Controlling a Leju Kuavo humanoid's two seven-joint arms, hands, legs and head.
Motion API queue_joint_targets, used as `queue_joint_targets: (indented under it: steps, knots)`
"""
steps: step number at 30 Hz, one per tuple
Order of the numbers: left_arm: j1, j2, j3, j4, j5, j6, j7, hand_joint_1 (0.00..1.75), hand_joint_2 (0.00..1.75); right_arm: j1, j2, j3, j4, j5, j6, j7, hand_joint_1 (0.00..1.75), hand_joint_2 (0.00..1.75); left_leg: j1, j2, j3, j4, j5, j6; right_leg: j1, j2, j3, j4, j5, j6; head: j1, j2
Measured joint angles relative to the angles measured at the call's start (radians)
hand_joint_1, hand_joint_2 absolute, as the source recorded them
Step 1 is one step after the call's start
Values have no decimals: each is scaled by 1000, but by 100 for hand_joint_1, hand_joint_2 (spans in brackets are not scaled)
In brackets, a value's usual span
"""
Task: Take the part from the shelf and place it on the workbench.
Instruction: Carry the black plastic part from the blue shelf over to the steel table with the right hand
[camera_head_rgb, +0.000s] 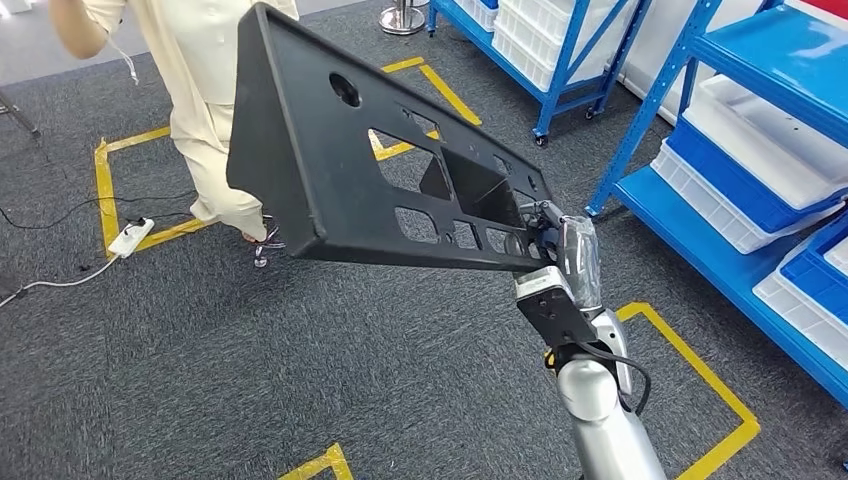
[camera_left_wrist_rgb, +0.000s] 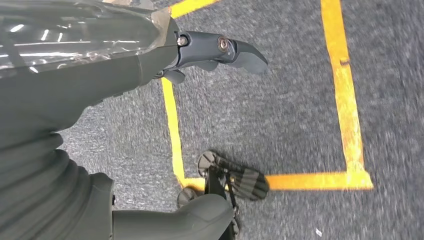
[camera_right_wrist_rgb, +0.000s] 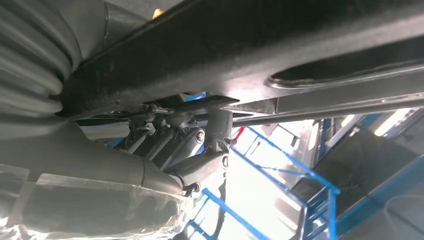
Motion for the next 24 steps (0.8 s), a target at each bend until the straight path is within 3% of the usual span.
queue_joint_targets:
  steps: [2,4,5,6,8,10,12,13,15,17,19,20,21,24]
  knots:
    - [-3,0,0,0,-4,-1,3,0,175,1,-3,0,2,-2,-2,0,175,175,2,-19,-3,-1,3,5,-8,35,-63,133,-58,-3,2,0]
    - [-2,0,0,0,-10,-4,4,0,175,3,-6,0,6,-4,-3,3,175,175,2,-42,-5,0,4,5,-13,41,-110,226,-83,6,3,0]
    - [-2,0,0,0,-14,-6,4,0,175,4,-7,0,7,-5,-4,6,175,175,3,-53,-5,0,5,4,-16,42,-107,216,-71,15,3,0]
    - [-2,0,0,0,-17,-8,3,0,175,4,-8,0,7,-6,-5,8,175,175,4,-65,-4,1,6,2,-21,45,-84,166,-44,26,3,0]
    - [-2,0,-1,0,-25,-11,1,0,175,5,-10,1,7,-6,-7,12,175,175,5,-87,-5,2,8,-7,-31,72,-19,22,15,43,4,0]
    - [-2,0,-2,0,-35,-5,11,0,175,9,-12,1,6,-6,-7,22,175,175,4,-104,-11,3,12,-21,-33,93,14,-56,41,39,4,0]
    - [3,0,-4,0,-53,10,47,0,175,24,-14,0,6,-6,-11,35,175,175,6,-116,-16,0,18,-35,-26,83,16,-59,46,23,2,0]
    - [8,0,-6,1,-63,17,66,0,175,35,-14,-1,8,-5,-16,37,175,175,9,-111,-19,3,16,-39,-26,76,17,-60,49,16,2,0]
    - [14,-2,-10,1,-76,21,86,0,175,57,-13,-2,11,-3,-29,26,175,175,10,-71,-43,52,-17,-45,-28,60,19,-64,53,-3,-3,0]
    - [16,-3,-15,2,-82,21,92,0,175,76,-12,-4,13,0,-37,18,175,175,8,-28,-101,179,-85,-48,-22,41,18,-64,52,-17,-7,0]
    - [16,-4,-17,2,-83,21,95,0,175,92,-12,-5,13,6,-39,18,175,175,8,-18,-152,290,-126,-49,-13,20,17,-64,51,-20,-7,0]
    - [17,-4,-17,2,-83,21,96,0,175,97,-12,-6,13,9,-37,19,175,175,8,-16,-151,295,-120,-47,-10,11,17,-64,51,-20,-7,0]
    - [18,-4,-17,2,-82,21,97,0,175,99,-11,-6,13,12,-36,21,175,175,7,-13,-129,257,-98,-43,-7,2,17,-64,50,-21,-7,0]
    - [17,-4,-17,2,-79,21,98,0,175,99,-7,-7,13,18,-29,23,175,175,-5,28,-15,59,-28,-20,4,-19,18,-64,48,-20,-5,0]
